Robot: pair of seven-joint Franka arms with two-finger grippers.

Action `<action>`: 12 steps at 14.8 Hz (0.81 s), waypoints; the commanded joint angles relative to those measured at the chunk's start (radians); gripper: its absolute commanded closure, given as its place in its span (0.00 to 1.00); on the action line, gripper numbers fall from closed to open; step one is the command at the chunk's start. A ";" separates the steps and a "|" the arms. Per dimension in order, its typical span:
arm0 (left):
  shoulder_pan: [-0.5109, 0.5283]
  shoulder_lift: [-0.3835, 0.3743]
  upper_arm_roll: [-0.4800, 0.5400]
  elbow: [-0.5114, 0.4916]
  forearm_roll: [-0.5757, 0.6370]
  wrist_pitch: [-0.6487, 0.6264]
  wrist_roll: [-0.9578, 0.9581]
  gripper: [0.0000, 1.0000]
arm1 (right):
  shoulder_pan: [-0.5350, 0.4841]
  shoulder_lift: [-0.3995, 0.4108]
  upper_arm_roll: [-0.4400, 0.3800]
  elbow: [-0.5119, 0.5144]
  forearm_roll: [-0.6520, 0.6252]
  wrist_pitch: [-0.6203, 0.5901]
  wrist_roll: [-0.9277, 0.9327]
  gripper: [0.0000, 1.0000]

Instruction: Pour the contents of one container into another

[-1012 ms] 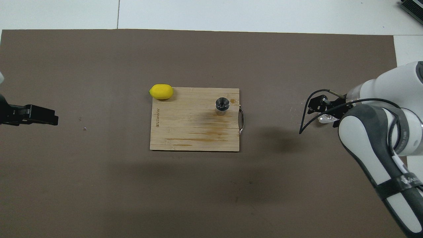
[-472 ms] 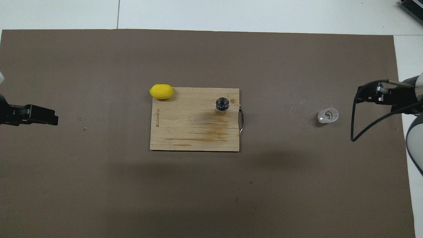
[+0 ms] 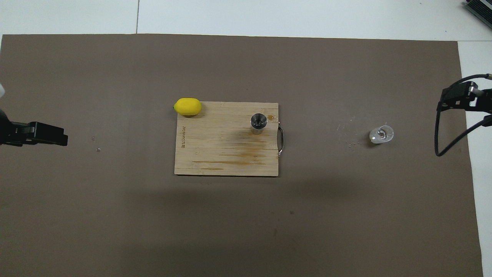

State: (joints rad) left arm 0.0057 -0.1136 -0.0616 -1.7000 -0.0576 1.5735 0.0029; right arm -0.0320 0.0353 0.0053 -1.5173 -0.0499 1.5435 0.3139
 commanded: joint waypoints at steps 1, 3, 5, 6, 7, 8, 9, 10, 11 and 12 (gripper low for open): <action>0.005 -0.020 -0.001 -0.013 -0.004 -0.012 0.000 0.00 | -0.003 -0.035 0.010 -0.052 0.007 -0.026 -0.038 0.00; 0.005 -0.020 -0.001 -0.013 -0.004 -0.010 0.000 0.00 | -0.002 -0.037 0.010 -0.055 0.008 -0.028 -0.050 0.00; 0.005 -0.020 -0.001 -0.013 -0.004 -0.010 0.000 0.00 | 0.000 -0.037 0.010 -0.055 0.040 -0.028 -0.070 0.00; 0.005 -0.020 -0.001 -0.013 -0.004 -0.012 0.000 0.00 | 0.000 -0.038 0.010 -0.060 0.048 -0.039 -0.073 0.00; 0.005 -0.020 -0.001 -0.013 -0.004 -0.010 0.000 0.00 | 0.001 -0.044 0.010 -0.063 0.048 -0.057 -0.073 0.00; 0.005 -0.020 -0.001 -0.013 -0.004 -0.010 0.000 0.00 | 0.001 -0.049 0.010 -0.070 0.050 -0.057 -0.073 0.00; 0.005 -0.020 -0.001 -0.013 -0.004 -0.010 0.000 0.00 | 0.003 -0.052 0.012 -0.080 0.050 -0.054 -0.073 0.00; 0.005 -0.020 -0.001 -0.013 -0.004 -0.012 0.000 0.00 | 0.001 -0.054 0.012 -0.081 0.050 -0.051 -0.073 0.00; 0.005 -0.020 -0.001 -0.013 -0.004 -0.012 0.000 0.00 | 0.003 -0.054 0.012 -0.080 0.050 -0.046 -0.073 0.00; 0.005 -0.020 -0.001 -0.013 -0.004 -0.010 0.000 0.00 | 0.001 -0.054 0.013 -0.080 0.050 -0.043 -0.073 0.00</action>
State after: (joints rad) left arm 0.0057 -0.1136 -0.0616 -1.7000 -0.0576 1.5735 0.0029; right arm -0.0273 0.0126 0.0174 -1.5600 -0.0181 1.4877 0.2672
